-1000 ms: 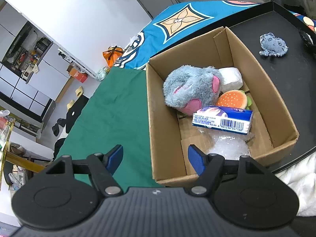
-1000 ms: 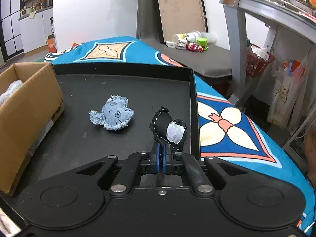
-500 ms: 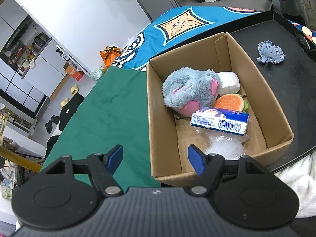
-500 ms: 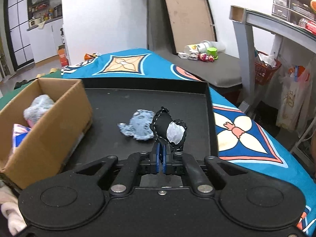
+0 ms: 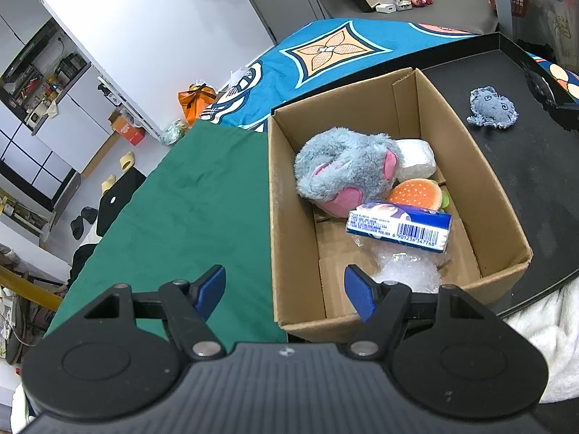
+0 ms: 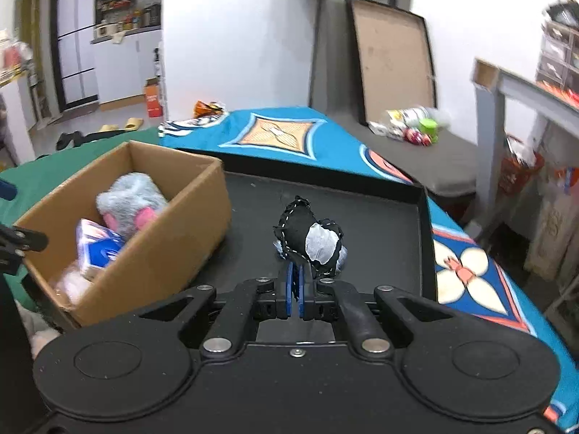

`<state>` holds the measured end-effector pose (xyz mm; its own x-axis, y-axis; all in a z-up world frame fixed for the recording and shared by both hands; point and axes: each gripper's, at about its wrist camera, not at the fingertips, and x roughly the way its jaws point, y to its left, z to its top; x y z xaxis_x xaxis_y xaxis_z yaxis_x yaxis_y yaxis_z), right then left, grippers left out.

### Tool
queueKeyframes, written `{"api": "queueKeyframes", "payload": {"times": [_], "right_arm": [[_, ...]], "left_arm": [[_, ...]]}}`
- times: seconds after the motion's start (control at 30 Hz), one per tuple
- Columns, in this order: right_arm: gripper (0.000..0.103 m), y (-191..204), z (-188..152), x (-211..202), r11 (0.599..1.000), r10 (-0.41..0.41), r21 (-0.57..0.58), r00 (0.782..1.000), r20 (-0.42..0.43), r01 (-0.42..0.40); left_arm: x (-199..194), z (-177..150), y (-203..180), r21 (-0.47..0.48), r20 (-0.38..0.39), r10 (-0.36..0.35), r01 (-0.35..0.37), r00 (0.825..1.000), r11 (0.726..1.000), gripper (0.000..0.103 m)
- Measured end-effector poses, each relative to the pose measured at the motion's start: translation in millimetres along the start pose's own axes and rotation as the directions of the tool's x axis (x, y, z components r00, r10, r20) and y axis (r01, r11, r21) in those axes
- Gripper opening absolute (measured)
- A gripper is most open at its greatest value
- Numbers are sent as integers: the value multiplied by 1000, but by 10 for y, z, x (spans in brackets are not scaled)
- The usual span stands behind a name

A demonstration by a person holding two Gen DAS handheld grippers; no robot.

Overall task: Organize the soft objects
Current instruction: 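Lift the black heart plush with the right gripper and carry it over the box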

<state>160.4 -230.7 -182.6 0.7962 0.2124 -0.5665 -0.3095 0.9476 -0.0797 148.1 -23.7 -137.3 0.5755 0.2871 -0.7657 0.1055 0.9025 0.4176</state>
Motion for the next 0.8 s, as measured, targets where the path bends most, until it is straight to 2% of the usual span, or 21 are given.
{"api": "queueKeyframes", "payload": {"times": [0.4, 0.5, 0.6, 0.67, 0.7, 0.77, 0.8], "right_arm": [[3, 538, 380, -219, 984, 149, -108, 987, 55, -142], [3, 685, 450, -223, 978, 176, -125, 983, 54, -168], [3, 794, 501, -203, 973, 200, -129, 979, 46, -193], [3, 854, 521, -186, 969, 215, -135, 976, 38, -208], [3, 876, 526, -175, 967, 222, -138, 975, 33, -215], [3, 925, 532, -159, 962, 237, -143, 971, 22, -231], [3, 952, 536, -149, 960, 245, -147, 969, 15, -240]], "left_arm": [[-7, -27, 68, -29, 8, -37, 38, 999, 999, 70], [9, -32, 109, -47, 4, -64, 64, 998, 997, 67], [27, -44, 171, -78, 5, -99, 99, 995, 992, 58], [49, -55, 207, -96, 0, -119, 118, 993, 988, 44], [58, -58, 218, -104, -1, -129, 128, 992, 986, 41], [81, -71, 251, -122, -7, -153, 151, 988, 981, 25], [95, -76, 269, -133, -11, -160, 158, 987, 978, 24]]}}
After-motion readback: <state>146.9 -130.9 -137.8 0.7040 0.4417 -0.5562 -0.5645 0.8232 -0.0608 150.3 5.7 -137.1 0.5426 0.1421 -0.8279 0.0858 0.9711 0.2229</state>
